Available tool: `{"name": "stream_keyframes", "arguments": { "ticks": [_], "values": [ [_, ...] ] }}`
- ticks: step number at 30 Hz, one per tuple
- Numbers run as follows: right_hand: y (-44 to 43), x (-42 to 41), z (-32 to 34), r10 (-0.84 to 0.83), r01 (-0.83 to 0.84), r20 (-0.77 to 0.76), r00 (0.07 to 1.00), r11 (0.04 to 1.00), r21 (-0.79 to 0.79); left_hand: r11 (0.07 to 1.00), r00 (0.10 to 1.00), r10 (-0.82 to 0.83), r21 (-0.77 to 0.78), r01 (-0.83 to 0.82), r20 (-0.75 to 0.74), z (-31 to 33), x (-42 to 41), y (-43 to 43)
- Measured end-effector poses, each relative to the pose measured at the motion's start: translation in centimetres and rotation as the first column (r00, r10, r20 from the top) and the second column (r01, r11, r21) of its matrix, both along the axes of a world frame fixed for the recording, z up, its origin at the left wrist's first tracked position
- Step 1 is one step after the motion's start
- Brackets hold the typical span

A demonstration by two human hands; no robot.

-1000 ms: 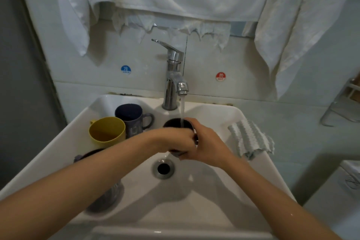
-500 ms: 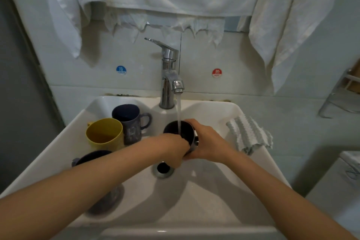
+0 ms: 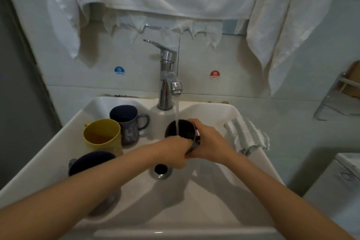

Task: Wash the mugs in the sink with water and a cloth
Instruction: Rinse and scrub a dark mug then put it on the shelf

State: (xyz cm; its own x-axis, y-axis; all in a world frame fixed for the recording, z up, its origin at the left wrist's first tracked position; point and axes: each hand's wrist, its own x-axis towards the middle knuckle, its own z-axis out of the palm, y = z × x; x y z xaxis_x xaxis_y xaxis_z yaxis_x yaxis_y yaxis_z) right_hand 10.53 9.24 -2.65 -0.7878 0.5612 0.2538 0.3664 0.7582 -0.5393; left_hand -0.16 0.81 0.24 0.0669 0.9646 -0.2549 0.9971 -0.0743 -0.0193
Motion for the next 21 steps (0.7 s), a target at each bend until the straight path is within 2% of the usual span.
{"name": "stream_keyframes", "arguments": {
  "ticks": [2,4,5,6,8,9,10,12,15,18,21],
  "values": [
    [0.3,0.1,0.2,-0.016,0.016,0.013,1.0,0.999,-0.035,1.0,0.995,-0.014,0.024,0.016,-0.101,0.0,-2.1,-1.3],
    [0.7,0.2,0.3,-0.043,0.044,0.016,0.999,0.998,-0.041,0.98,0.957,-0.043,0.176,0.096,-0.286,-0.8,-3.3,-1.0],
    [0.8,0.3,0.4,-0.055,0.055,0.01,0.998,0.997,-0.05,0.957,0.952,-0.063,0.253,0.142,-0.298,-1.0,-3.5,-1.2],
    [0.9,0.3,0.3,-0.071,0.071,0.004,0.997,0.995,-0.072,0.948,0.97,-0.056,0.292,0.127,-0.238,-1.0,-3.4,-1.8],
    [0.7,0.0,0.2,-0.106,0.104,-0.01,0.994,0.987,-0.122,0.872,0.998,-0.051,0.489,0.035,0.02,-1.1,-4.1,-2.6],
    [0.5,-0.3,0.1,-0.12,0.116,-0.019,0.993,0.983,-0.141,0.828,0.978,-0.03,0.554,-0.091,0.206,-1.0,-4.2,-2.9],
    [0.2,-0.6,0.0,-0.127,0.121,-0.031,0.991,0.98,-0.156,0.769,0.921,-0.028,0.597,-0.23,0.39,-1.1,-4.3,-2.9],
    [-0.4,-1.1,-0.2,-0.122,0.113,-0.037,0.992,0.976,-0.187,0.711,0.754,0.025,0.518,-0.475,0.657,-1.2,-4.3,-2.4],
    [-0.7,-1.1,-0.2,-0.101,0.1,0.007,0.995,0.969,-0.225,0.705,0.519,0.126,0.292,-0.647,0.846,-1.5,-4.5,-1.3],
    [-0.6,-0.7,0.0,-0.136,0.141,0.039,0.99,0.962,-0.236,0.731,0.429,0.15,0.192,-0.655,0.891,-1.6,-4.6,-1.2],
    [-0.9,-0.9,0.0,-0.177,0.169,-0.016,0.984,0.956,-0.238,0.724,0.362,0.175,0.129,-0.677,0.915,-1.7,-4.4,-1.1]
  ]
}}
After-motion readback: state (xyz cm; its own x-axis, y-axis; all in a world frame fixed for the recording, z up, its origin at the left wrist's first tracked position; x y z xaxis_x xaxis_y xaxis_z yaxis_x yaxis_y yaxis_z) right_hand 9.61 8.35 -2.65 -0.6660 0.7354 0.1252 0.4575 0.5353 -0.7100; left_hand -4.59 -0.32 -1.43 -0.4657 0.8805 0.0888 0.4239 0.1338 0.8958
